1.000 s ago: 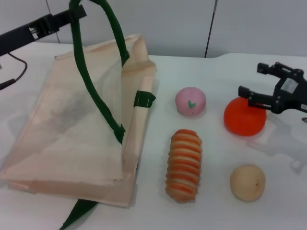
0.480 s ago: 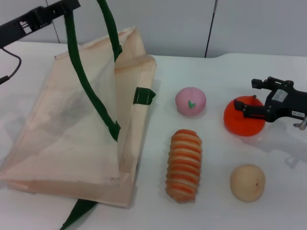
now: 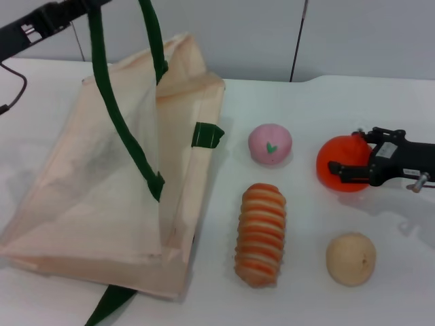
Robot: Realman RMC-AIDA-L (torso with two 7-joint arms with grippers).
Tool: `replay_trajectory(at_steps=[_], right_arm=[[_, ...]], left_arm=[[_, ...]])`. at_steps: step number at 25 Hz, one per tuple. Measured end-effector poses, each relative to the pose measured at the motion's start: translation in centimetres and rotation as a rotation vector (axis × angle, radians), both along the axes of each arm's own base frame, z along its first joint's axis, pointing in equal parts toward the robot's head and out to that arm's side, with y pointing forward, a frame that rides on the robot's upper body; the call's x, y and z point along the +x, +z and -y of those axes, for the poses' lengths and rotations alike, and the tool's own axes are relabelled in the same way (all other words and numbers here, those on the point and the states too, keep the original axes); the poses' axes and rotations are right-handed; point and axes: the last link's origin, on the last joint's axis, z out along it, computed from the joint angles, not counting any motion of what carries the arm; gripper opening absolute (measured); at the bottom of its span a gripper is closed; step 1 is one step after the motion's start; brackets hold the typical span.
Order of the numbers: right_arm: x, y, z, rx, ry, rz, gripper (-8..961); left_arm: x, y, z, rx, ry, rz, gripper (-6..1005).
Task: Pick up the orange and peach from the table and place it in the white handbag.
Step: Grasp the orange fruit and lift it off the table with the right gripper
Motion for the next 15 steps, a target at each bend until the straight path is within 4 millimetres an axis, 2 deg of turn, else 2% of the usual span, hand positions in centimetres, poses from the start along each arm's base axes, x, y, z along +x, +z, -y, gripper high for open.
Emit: replay_trajectory(at_steps=[7, 15], right_arm=[[-0.17, -0.43, -0.26, -0.004, -0.002, 0.016, 876], [-0.22, -0.36, -0.36, -0.003, 0.003, 0.022, 754]], left_arm=[[-0.01, 0.32, 0.13, 0.011, -0.005, 0.014, 131], [-0.24, 0.40, 0.25, 0.015, 0.003, 0.016, 130]])
